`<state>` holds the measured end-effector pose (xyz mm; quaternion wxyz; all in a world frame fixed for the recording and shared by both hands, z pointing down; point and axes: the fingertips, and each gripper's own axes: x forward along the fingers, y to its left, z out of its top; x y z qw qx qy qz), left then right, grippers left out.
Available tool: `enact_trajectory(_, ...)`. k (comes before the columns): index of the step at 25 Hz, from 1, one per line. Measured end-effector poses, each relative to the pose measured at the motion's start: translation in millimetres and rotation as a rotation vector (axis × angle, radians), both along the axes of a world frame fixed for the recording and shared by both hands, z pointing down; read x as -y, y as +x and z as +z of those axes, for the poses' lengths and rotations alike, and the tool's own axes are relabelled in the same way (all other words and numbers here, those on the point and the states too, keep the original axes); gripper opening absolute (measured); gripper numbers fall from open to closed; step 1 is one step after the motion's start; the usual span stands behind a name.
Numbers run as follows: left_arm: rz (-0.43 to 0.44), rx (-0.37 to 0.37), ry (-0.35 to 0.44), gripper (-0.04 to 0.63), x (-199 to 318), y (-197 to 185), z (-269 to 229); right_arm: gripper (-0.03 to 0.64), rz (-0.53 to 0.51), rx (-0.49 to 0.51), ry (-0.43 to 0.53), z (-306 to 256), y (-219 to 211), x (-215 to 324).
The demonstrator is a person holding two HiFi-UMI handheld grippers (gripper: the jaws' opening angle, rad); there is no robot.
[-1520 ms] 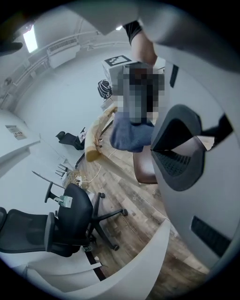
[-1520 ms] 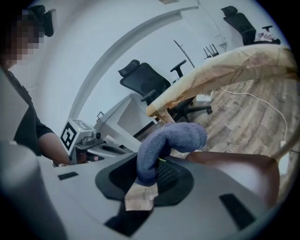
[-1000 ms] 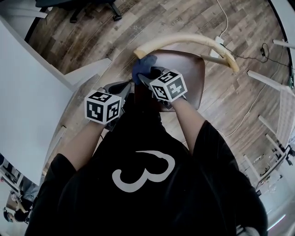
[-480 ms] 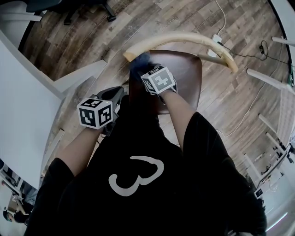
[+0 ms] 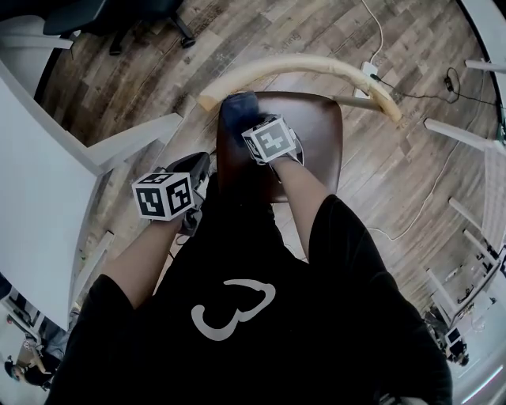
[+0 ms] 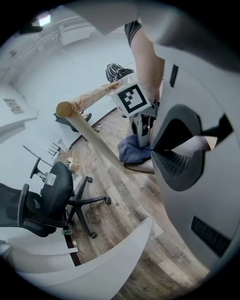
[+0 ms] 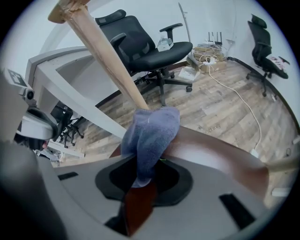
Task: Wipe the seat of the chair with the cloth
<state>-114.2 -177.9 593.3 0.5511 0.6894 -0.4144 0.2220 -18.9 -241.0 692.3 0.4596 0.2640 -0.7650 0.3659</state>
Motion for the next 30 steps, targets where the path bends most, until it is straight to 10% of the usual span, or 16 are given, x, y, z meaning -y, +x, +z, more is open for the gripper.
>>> enact_trajectory(30, 0.061, 0.034, -0.032, 0.015, -40.3, 75.0, 13.6, 0.087, 0.308, -0.227, 0.042, 8.1, 251.8, -15.6)
